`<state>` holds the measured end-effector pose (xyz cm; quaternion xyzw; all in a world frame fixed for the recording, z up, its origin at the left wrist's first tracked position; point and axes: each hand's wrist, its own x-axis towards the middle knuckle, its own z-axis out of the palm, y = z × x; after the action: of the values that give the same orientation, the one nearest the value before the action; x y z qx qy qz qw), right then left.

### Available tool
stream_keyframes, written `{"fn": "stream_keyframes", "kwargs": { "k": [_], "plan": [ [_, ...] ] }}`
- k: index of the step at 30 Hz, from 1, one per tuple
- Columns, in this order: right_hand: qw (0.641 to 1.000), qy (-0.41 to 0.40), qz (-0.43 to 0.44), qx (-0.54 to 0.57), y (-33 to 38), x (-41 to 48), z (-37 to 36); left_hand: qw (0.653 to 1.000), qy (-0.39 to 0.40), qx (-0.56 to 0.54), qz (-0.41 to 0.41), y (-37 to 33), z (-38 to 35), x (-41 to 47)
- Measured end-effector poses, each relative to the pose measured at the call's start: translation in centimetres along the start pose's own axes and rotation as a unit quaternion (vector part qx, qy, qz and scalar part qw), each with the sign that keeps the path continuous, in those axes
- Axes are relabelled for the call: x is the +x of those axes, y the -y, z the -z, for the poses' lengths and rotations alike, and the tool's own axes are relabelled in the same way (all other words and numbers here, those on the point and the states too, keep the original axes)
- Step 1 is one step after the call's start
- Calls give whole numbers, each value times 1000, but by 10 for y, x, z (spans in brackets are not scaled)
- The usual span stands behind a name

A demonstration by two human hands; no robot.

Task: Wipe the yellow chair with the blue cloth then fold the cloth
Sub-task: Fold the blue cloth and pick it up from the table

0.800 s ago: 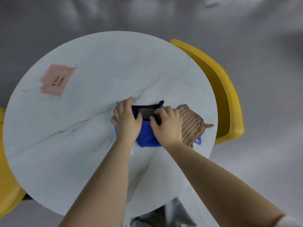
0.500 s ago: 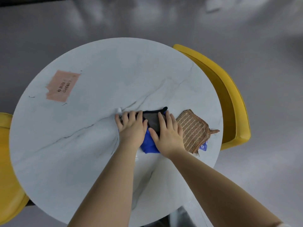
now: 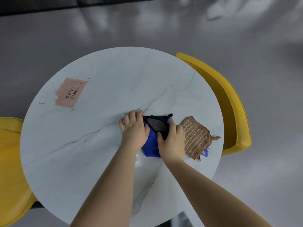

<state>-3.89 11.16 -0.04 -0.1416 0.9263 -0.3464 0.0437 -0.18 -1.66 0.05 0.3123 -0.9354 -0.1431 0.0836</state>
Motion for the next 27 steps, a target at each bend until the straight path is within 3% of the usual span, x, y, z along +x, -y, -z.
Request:
{"fn": "stream_keyframes", "kwargs": {
  "k": [5,9,13,16,20,23,24,27],
  "plan": [
    [990,84,-76,-90,2,-10,4,993,106,24,-55,15,3,-16],
    [995,79,-46,33,-9,-13,10,991,68,51,-103,24,4,-15],
    [979,111,-69,155,1,-4,21,987,21,43,-155,23,14,-5],
    [971,115,-81,195,17,3,27,992,11,-26,-124,26,22,-5],
    [938,184,0,293,45,-13,22,988,63,-137,-20,40,33,-12],
    [937,272,79,206,52,-36,7,992,71,-100,10,58,34,-19],
    [941,270,76,187,49,-41,3,994,64,-88,8,62,34,-23],
    [966,165,12,198,33,-41,-1,998,35,-43,-19,76,35,-29]
  ]
}}
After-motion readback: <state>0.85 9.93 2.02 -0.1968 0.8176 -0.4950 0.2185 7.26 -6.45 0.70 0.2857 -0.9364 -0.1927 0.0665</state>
